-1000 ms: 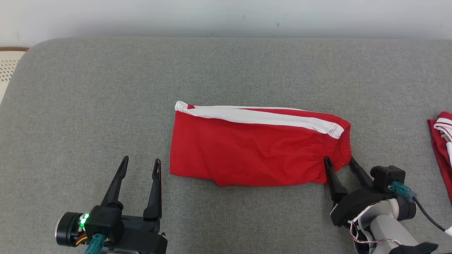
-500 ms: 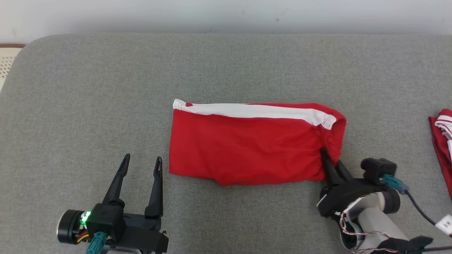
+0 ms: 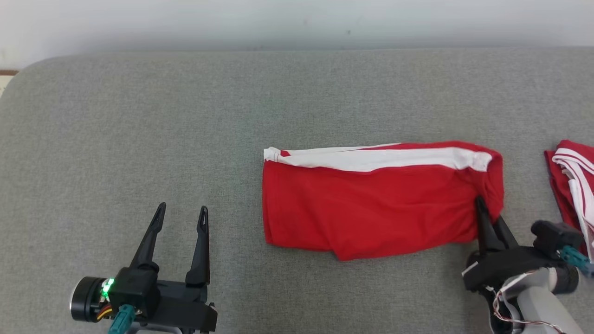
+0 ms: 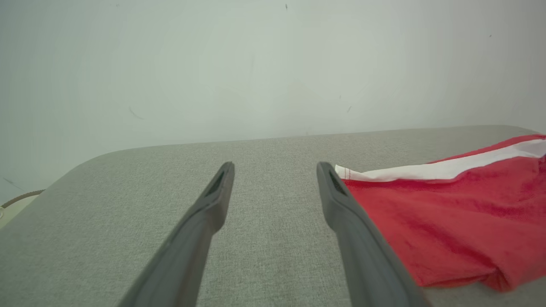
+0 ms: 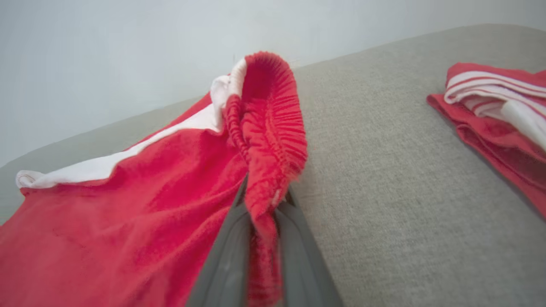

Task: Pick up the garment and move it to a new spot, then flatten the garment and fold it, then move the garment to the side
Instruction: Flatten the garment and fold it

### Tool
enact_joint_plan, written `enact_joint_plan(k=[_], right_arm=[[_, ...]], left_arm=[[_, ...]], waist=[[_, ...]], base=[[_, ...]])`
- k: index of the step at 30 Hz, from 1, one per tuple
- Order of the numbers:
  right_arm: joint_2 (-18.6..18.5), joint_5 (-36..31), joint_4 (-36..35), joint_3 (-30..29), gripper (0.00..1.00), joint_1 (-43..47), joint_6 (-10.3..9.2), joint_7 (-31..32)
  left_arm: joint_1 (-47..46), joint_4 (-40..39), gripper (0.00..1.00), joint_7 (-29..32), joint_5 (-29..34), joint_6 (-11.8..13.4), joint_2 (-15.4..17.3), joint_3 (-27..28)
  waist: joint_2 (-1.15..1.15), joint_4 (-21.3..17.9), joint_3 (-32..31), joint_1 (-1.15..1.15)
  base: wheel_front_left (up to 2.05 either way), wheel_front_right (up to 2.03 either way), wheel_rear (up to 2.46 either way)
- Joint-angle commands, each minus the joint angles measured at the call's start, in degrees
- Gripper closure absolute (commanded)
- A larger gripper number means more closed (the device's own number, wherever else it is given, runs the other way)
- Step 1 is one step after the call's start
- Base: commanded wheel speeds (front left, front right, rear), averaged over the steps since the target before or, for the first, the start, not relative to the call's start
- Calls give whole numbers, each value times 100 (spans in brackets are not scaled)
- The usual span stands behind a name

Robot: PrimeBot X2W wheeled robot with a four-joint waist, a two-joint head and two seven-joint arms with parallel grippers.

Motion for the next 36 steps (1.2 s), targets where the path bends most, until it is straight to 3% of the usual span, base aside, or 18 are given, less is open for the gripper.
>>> enact_joint_plan(k=[1,9,15,21,30,31,32,33,36], right_arm=[[4,-32,-60,35,100,18,0,-5],[306,-211,-1204,1093,100,-200,0,320],[571,-222,-1483,1981,100,-507,0,659],[757,-131,-914,2626,100,-911,0,785],[991,84,289,2990,100,-1471,0,546],[1011,113,402,2996,81,-1511,0,508],[1036,126,504,3013,26,-1551,0,476],[1065,146,577,3024,0,-1599,0,426],[1151,199,692,3136,0,-1690,0,331]], left_arm=[[33,-9,0,-13,-40,17,40,15],[2,-34,0,18,-38,18,82,-7],[-57,-39,0,32,-40,2,42,-76],[-132,9,0,-6,-63,-34,-42,-149],[-200,95,0,-74,-69,-47,-153,-237],[-196,104,0,-77,-73,-45,-159,-239],[-191,115,0,-80,-78,-47,-157,-236],[-189,125,0,-91,-80,-48,-156,-232],[-191,144,0,-104,-79,-50,-140,-223]], waist=[[0,-28,-20,0],[0,-74,-42,0],[0,51,20,0],[0,252,104,0],[0,473,198,0],[0,480,203,0],[0,484,206,0],[0,484,211,0],[0,471,225,0]], base=[[0,0,0],[0,0,0],[0,0,0],[0,0,0],[0,0,0],[0,0,0],[0,0,0],[0,0,0],[0,0,0]])
